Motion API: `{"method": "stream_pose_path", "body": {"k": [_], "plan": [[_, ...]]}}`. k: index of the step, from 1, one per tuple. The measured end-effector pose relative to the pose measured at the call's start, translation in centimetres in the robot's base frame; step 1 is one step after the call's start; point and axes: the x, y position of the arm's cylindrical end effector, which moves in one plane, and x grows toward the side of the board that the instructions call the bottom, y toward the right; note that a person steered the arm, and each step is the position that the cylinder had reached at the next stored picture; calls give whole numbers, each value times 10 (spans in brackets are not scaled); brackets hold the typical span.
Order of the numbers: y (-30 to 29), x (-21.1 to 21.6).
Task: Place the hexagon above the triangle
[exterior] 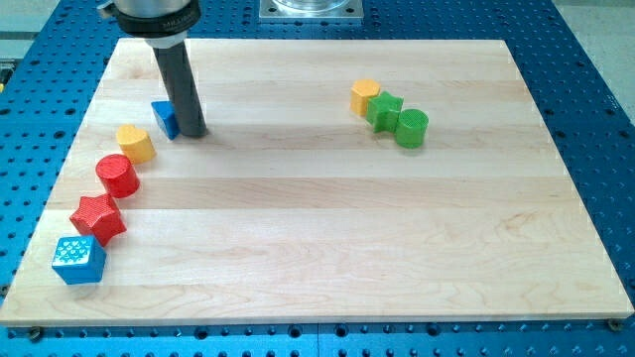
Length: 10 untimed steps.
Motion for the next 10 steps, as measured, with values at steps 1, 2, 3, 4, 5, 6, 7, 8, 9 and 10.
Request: {"method": "stream_pose_path", "body": {"k": [1, 2, 3, 4, 5, 6, 7, 8, 9, 10], "plan": [[-11, -1], [-17, -6], [17, -22], [115, -72], [239, -119], [331, -91], [286, -45], [201, -58], [198, -54], [143, -49]]}}
